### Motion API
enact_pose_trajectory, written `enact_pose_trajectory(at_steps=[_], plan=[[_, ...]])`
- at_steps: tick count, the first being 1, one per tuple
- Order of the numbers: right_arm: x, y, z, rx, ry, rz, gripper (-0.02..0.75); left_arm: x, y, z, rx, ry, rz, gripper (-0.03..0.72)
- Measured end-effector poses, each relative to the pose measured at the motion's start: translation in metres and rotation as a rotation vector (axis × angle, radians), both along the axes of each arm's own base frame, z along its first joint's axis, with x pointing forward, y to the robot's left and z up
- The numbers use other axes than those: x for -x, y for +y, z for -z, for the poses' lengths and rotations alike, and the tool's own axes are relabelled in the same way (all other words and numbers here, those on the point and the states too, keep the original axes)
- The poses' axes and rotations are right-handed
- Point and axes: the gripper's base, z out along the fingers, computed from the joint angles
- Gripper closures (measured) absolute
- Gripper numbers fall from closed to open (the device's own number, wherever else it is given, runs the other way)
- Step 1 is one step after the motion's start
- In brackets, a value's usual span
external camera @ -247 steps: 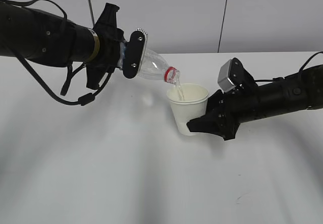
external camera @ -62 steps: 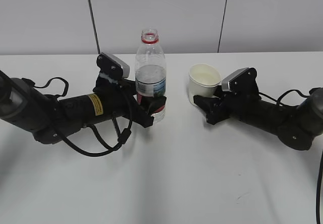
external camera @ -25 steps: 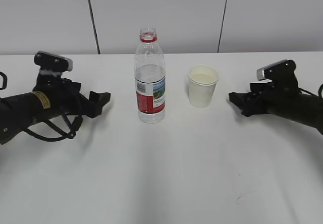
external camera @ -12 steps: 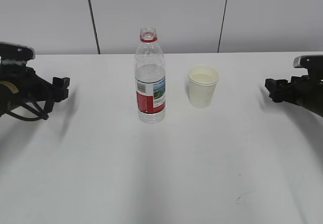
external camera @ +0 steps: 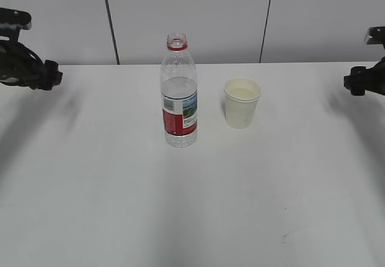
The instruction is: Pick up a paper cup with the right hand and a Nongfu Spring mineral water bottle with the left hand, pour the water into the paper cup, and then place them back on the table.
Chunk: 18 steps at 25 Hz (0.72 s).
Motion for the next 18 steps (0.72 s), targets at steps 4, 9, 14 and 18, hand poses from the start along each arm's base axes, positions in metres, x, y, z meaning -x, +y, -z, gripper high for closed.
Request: enact_pose_trajectory(at_steps=[4,9,14,18], plan=[[0.000,-0.006,-0.016,-0.074,0.250,0.102,0.144,-0.004,0.004,-0.018,-0.008,0.171,-0.036,0.101],[0.005,-0.007,-0.040,-0.116,0.509,0.149,0.144,0.007,0.007,-0.033,-0.009,0.446,-0.074,0.129],[0.010,-0.003,-0.069,-0.150,0.676,0.104,0.144,0.024,0.008,-0.035,-0.018,0.667,-0.094,0.154],[0.012,0.001,-0.085,-0.189,0.734,0.069,0.144,0.037,0.009,-0.033,-0.027,0.812,-0.106,0.155]])
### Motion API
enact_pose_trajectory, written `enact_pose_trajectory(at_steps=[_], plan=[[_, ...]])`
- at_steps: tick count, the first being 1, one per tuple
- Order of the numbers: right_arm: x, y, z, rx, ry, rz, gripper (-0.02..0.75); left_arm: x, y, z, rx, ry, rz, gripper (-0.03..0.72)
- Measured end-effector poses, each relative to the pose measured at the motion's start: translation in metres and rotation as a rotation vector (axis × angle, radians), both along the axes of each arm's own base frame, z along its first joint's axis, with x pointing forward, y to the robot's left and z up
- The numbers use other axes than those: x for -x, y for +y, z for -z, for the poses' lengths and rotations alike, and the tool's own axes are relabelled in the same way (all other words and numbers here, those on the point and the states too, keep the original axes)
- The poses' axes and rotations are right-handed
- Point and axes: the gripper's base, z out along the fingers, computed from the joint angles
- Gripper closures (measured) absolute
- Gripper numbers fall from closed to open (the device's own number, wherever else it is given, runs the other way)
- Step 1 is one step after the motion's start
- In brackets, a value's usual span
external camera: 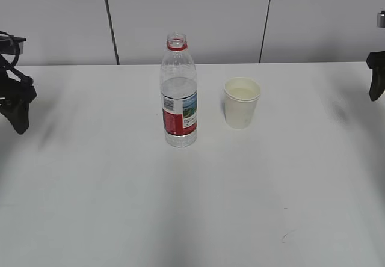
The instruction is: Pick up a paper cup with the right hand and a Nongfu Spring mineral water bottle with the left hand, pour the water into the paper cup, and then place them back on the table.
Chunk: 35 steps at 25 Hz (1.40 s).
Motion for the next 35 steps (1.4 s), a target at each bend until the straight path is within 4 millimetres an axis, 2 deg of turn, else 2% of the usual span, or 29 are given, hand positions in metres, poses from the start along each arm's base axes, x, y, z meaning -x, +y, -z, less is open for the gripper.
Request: enact_pose_trajectory(at_steps=[4,10,13,20,25,30,35], plan=[[0.002,0.003,-0.011,-0.022,-0.014,-0.007,0.144,0.005,0.000,-0.003,-0.002,0.037,-0.003,0.159],[0.012,0.007,-0.043,-0.023,-0.090,-0.037,0.153,0.013,0.000,-0.031,0.000,-0.032,-0.003,0.159],[0.025,0.011,-0.061,-0.020,-0.125,-0.048,0.153,0.022,-0.003,-0.039,0.030,-0.046,-0.012,0.160],[0.070,0.023,-0.077,-0.028,-0.126,-0.108,0.153,0.063,-0.006,-0.057,0.065,-0.061,-0.020,0.160],[0.108,0.034,-0.079,-0.053,-0.113,-0.171,0.153,0.099,-0.006,-0.073,0.070,-0.095,-0.019,0.162],[0.143,0.048,-0.085,-0.099,-0.142,-0.215,0.153,0.132,-0.007,-0.075,0.077,-0.093,-0.021,0.161],[0.164,0.055,-0.083,-0.112,-0.174,-0.248,0.153,0.161,-0.008,-0.063,0.087,-0.062,-0.025,0.161]])
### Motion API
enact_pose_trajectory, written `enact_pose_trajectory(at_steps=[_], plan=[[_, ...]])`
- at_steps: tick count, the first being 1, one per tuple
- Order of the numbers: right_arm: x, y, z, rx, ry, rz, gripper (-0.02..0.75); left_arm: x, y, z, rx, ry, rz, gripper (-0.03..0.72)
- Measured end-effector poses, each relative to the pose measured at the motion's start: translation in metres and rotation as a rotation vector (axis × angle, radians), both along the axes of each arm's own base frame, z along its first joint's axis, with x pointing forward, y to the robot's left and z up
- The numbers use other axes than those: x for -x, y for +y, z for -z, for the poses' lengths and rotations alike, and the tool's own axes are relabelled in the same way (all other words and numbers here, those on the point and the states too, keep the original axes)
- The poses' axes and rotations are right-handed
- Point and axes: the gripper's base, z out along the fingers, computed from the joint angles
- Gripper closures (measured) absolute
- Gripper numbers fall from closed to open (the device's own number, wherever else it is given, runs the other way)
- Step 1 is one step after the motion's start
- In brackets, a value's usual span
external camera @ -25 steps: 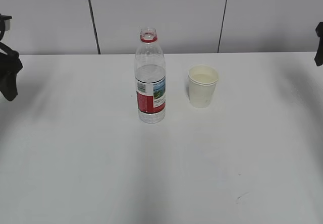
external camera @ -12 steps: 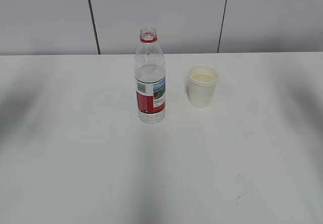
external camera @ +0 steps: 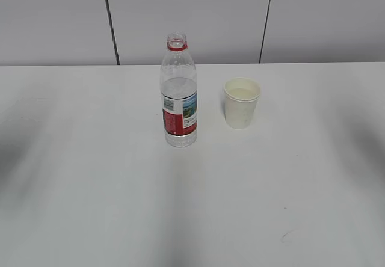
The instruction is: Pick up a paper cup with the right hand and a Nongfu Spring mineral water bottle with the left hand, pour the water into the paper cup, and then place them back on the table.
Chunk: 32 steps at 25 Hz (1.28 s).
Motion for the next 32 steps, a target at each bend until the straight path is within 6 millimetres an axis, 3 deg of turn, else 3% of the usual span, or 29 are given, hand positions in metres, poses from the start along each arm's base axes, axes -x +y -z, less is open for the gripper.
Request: enact_pose_trajectory(at_steps=[7,15,26,32], plan=[[0.006,0.011,-0.004,-0.011,-0.051,-0.046,0.153,0.041,-0.001,0.022,0.005,-0.005,-0.002,0.161],[0.009,0.015,-0.004,-0.025,-0.023,-0.066,0.153,0.082,-0.002,0.043,0.019,-0.186,-0.011,0.161],[0.014,0.018,-0.006,-0.041,-0.015,-0.070,0.153,0.106,-0.002,0.026,0.029,-0.527,-0.018,0.161],[0.020,0.019,-0.012,-0.035,-0.041,-0.071,0.154,0.112,-0.003,0.022,0.047,-0.581,-0.025,0.162]])
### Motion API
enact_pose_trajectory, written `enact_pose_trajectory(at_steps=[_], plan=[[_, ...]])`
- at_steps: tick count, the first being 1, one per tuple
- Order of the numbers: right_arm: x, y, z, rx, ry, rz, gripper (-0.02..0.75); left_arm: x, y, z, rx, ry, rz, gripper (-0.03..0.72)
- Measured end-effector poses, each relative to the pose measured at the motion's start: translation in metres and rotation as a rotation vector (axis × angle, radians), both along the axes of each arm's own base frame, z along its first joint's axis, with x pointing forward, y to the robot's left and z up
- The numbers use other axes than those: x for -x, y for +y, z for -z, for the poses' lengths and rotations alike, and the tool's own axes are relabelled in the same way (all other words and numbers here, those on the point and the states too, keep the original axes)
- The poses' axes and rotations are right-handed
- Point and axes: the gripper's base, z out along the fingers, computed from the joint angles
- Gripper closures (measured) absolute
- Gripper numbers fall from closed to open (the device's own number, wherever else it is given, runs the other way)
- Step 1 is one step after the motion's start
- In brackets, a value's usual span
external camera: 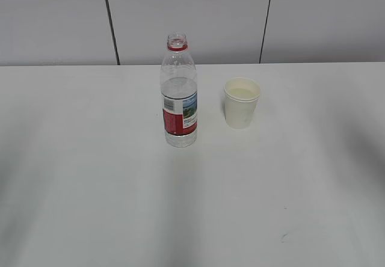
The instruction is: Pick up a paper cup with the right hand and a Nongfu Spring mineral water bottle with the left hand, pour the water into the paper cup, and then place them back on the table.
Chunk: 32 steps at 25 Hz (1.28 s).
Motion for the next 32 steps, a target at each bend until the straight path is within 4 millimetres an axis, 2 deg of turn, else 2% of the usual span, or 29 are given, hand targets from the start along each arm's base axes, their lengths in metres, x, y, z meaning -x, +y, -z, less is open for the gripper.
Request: enact_pose_trajectory(at_steps=[6,11,19,24,32], plan=[[0.015,0.003,-0.015,0.012,-0.064,-0.001,0.154,0.011,-0.001,-0.009,0.013,-0.023,0.003,0.167],[0.041,0.007,-0.017,0.019,-0.103,-0.001,0.154,0.026,-0.002,-0.018,0.019,-0.105,0.004,0.169],[0.082,0.015,-0.001,0.029,-0.122,-0.018,0.154,0.054,-0.002,-0.034,0.019,-0.210,0.011,0.169],[0.103,0.018,0.009,0.039,-0.166,-0.013,0.154,0.067,-0.002,-0.032,0.016,-0.148,0.020,0.172],[0.123,0.021,0.051,0.043,-0.145,-0.011,0.155,0.081,-0.003,-0.027,0.012,-0.147,0.033,0.208]])
